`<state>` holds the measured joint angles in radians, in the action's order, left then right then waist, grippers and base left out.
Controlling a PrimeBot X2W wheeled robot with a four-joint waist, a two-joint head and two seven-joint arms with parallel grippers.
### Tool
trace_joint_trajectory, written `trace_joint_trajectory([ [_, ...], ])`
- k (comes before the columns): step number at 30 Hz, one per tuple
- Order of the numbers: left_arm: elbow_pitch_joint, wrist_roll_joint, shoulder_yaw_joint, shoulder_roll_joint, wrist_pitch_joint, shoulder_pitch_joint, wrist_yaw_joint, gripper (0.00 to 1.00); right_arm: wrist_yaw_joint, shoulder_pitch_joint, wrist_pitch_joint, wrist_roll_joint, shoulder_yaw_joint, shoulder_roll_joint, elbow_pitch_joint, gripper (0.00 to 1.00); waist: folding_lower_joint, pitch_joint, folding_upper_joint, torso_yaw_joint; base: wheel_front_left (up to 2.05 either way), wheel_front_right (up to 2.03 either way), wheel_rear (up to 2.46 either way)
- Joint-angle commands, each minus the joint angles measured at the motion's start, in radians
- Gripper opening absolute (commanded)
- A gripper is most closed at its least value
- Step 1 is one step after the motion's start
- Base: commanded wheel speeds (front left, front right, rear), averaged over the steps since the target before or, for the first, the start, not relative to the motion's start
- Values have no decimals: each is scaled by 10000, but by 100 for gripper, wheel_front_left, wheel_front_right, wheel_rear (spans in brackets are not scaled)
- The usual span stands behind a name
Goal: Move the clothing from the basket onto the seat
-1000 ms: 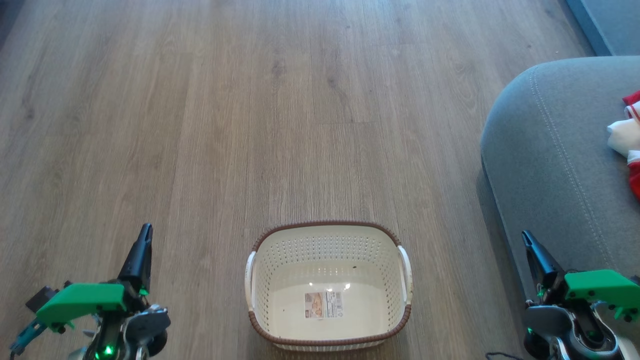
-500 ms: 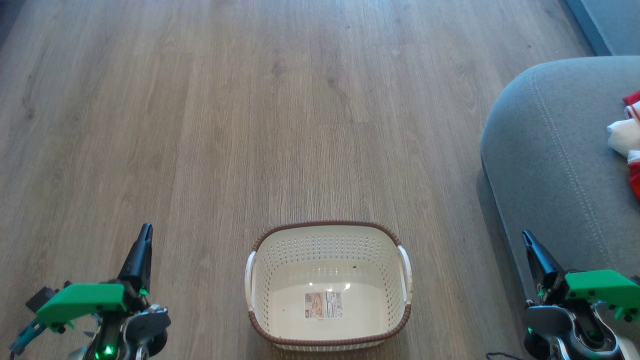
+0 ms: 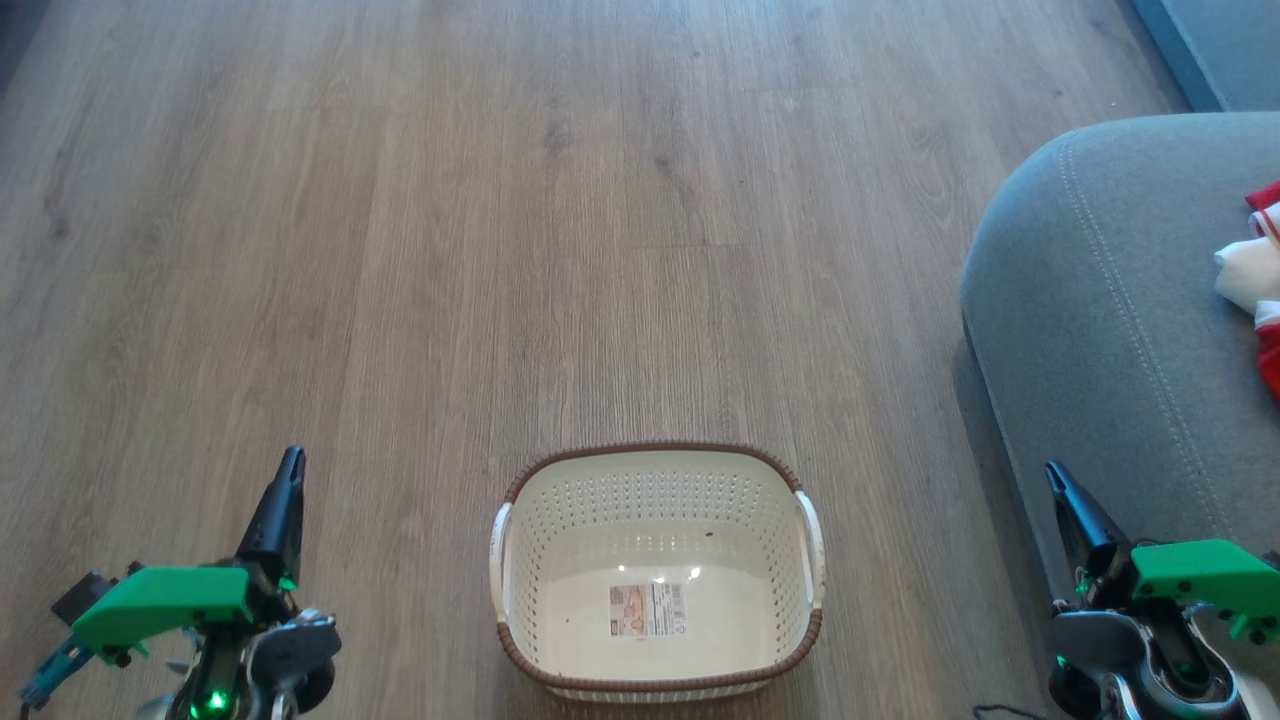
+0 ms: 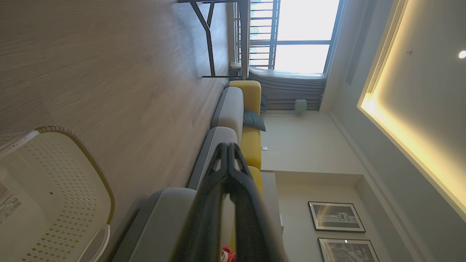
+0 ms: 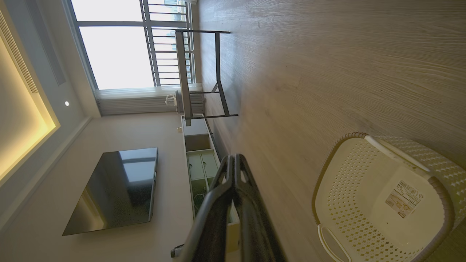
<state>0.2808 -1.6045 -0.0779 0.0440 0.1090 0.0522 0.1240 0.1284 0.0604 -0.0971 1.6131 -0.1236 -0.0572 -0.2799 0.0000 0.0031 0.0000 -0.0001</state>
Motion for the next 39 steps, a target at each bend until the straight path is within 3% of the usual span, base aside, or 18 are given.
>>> trace_joint_trajectory([
  [1,-355,-41,-359,62,43,559,67,0,23,468,-100,17,173,11,355,0,0,0,0,1,0,0,0],
  [39,-356,-42,-358,62,42,559,67,0,23,472,-131,-14,135,37,353,0,0,0,0,1,0,0,0],
])
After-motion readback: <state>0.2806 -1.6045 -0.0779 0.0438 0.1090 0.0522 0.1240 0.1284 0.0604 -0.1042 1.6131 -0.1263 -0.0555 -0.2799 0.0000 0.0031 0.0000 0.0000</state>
